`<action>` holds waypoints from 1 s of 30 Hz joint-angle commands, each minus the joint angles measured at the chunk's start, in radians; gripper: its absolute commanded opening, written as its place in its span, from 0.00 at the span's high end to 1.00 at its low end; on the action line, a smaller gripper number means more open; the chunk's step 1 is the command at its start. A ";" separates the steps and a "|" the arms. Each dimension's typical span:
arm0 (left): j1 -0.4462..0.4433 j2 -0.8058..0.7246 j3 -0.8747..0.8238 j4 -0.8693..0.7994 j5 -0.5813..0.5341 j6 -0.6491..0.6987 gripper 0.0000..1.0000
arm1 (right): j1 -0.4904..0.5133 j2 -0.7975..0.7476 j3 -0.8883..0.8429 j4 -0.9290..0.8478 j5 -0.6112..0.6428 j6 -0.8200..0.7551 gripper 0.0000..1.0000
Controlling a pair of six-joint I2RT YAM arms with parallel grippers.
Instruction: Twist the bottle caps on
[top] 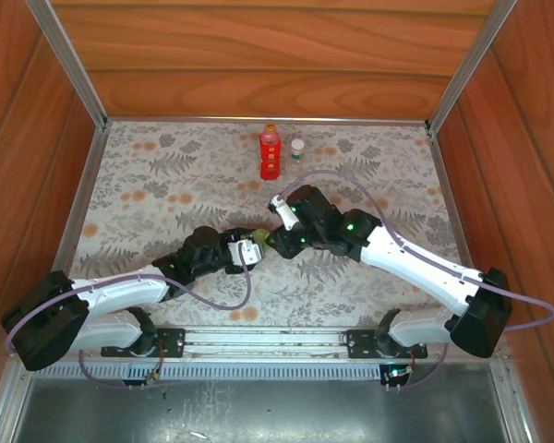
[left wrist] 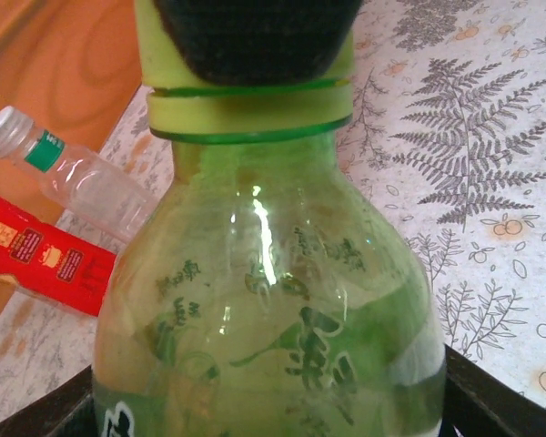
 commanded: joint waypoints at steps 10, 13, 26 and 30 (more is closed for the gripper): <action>-0.008 -0.017 -0.008 0.008 0.031 0.013 0.35 | 0.001 -0.070 0.002 -0.111 -0.096 -1.061 0.38; -0.008 -0.018 -0.010 0.008 0.035 0.013 0.35 | 0.001 -0.052 0.021 -0.124 -0.082 -1.129 0.40; -0.009 -0.021 -0.009 0.009 0.041 0.011 0.35 | 0.000 0.016 0.064 -0.122 -0.098 -1.163 0.55; -0.008 -0.022 -0.010 0.008 0.043 0.011 0.35 | -0.001 0.020 0.064 -0.123 -0.094 -1.160 0.62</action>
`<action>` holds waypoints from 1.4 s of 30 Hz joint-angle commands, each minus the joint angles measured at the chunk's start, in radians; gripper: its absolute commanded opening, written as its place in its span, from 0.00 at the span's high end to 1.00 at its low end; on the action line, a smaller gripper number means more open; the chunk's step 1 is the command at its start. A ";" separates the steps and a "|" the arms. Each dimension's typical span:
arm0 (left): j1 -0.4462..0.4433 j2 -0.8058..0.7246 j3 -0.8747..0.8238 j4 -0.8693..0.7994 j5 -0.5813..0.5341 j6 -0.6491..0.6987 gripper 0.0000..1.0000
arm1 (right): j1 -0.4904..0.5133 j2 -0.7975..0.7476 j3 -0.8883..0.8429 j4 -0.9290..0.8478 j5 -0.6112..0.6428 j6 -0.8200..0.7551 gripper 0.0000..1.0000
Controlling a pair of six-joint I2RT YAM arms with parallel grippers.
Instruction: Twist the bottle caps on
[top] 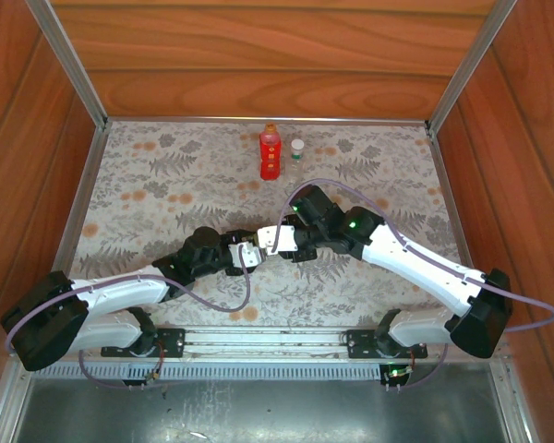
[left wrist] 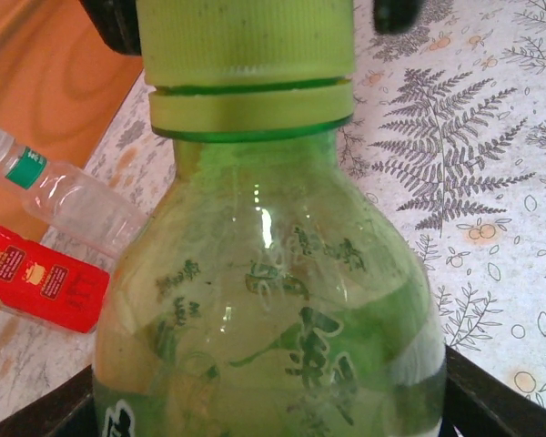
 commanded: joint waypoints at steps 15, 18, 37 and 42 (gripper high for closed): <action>-0.005 -0.023 -0.009 0.009 0.000 0.015 0.35 | -0.007 -0.031 -0.024 0.213 0.184 0.841 0.94; -0.005 -0.017 -0.006 0.009 0.002 0.015 0.35 | -0.010 -0.052 -0.042 0.221 0.127 1.136 1.00; -0.005 -0.036 -0.012 0.009 0.004 0.015 0.35 | -0.017 -0.133 -0.042 0.079 -0.017 0.516 0.51; -0.005 -0.040 -0.014 0.007 0.012 0.014 0.35 | -0.017 -0.135 -0.031 0.045 -0.036 0.145 0.48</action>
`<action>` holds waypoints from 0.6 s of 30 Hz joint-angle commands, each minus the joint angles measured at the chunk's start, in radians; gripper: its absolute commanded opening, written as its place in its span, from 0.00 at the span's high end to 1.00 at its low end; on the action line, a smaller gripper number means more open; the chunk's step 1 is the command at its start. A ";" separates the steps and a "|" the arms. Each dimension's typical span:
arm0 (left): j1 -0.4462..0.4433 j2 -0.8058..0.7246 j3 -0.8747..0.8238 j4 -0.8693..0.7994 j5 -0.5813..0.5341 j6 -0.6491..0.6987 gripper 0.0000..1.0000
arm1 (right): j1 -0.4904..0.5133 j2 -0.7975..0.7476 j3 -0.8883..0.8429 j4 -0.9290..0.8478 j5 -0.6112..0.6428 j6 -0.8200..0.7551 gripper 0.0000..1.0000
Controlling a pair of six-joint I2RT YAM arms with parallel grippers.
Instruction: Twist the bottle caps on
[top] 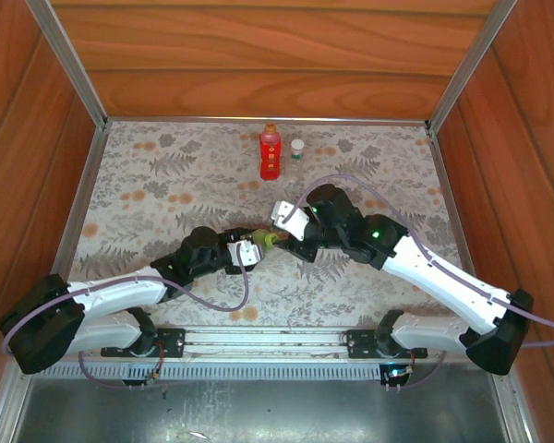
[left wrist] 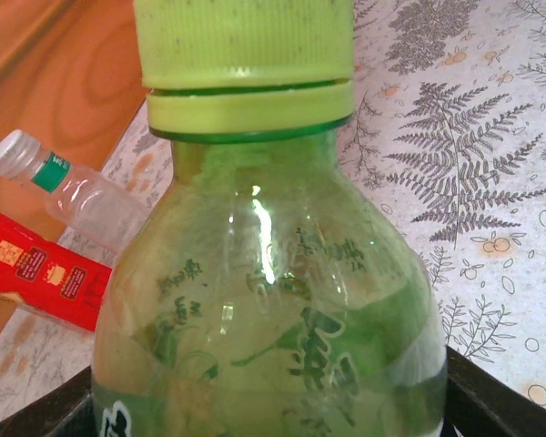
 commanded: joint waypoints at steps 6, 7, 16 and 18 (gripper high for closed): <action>-0.006 -0.015 -0.012 -0.002 0.025 0.015 0.35 | -0.003 0.113 0.086 -0.128 -0.027 -0.435 0.50; -0.006 -0.016 -0.013 -0.002 0.025 0.014 0.35 | -0.003 0.122 0.087 -0.126 -0.035 -0.438 0.51; -0.007 -0.019 -0.014 -0.004 0.024 0.015 0.35 | -0.003 0.157 0.081 -0.108 -0.039 -0.427 0.68; -0.007 -0.019 -0.015 -0.004 0.024 0.014 0.35 | -0.003 0.154 0.078 -0.103 -0.048 -0.420 0.73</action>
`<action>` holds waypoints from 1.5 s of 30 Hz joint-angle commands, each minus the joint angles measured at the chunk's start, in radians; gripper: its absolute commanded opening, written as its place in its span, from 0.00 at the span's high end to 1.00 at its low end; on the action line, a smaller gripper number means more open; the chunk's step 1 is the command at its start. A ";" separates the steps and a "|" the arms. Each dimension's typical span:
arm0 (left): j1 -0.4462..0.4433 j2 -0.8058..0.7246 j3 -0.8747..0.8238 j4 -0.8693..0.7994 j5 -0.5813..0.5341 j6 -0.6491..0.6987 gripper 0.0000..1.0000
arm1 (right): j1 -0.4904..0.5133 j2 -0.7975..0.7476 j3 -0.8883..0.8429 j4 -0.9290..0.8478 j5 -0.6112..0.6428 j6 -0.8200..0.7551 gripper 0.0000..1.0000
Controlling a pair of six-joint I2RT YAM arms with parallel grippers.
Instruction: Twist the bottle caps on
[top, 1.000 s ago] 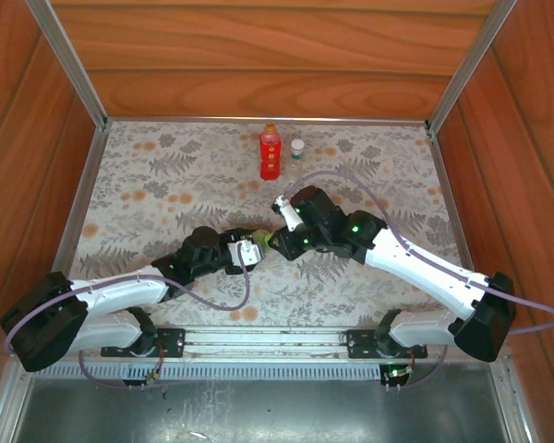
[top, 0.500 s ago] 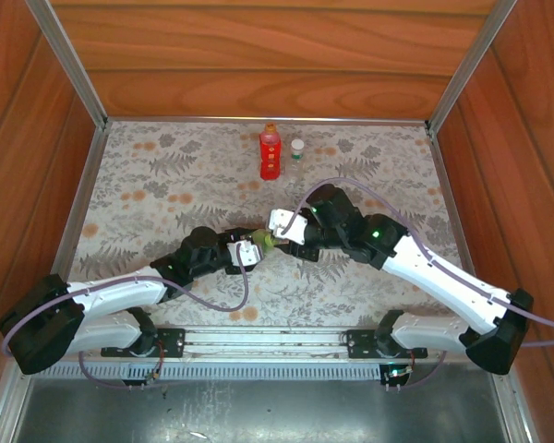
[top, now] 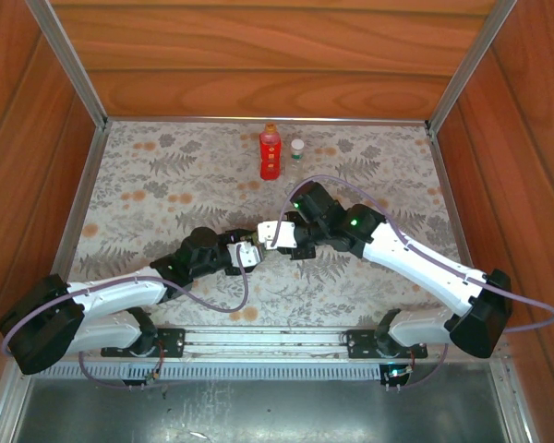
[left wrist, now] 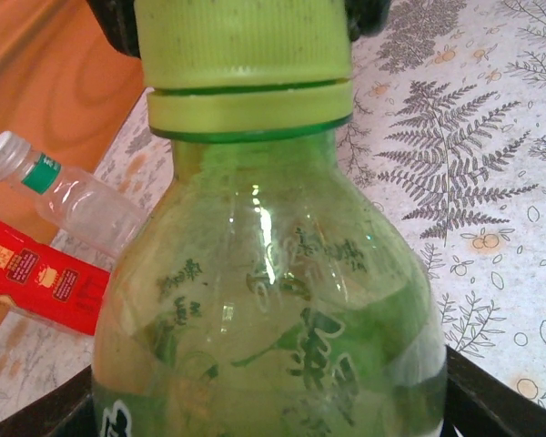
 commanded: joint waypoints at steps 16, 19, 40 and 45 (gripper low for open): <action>-0.005 -0.017 -0.009 0.002 0.010 0.012 0.35 | -0.004 -0.010 -0.033 0.108 0.119 0.488 0.99; -0.007 -0.017 -0.009 0.003 0.009 0.012 0.35 | -0.005 -0.013 -0.029 0.103 0.128 0.521 1.00; 0.137 -0.150 -0.003 0.082 0.260 -0.364 0.35 | -0.014 -0.352 -0.343 0.711 0.024 0.773 0.45; 0.137 -0.134 0.012 0.129 0.298 -0.421 0.35 | -0.015 -0.337 -0.414 0.905 -0.045 0.889 0.44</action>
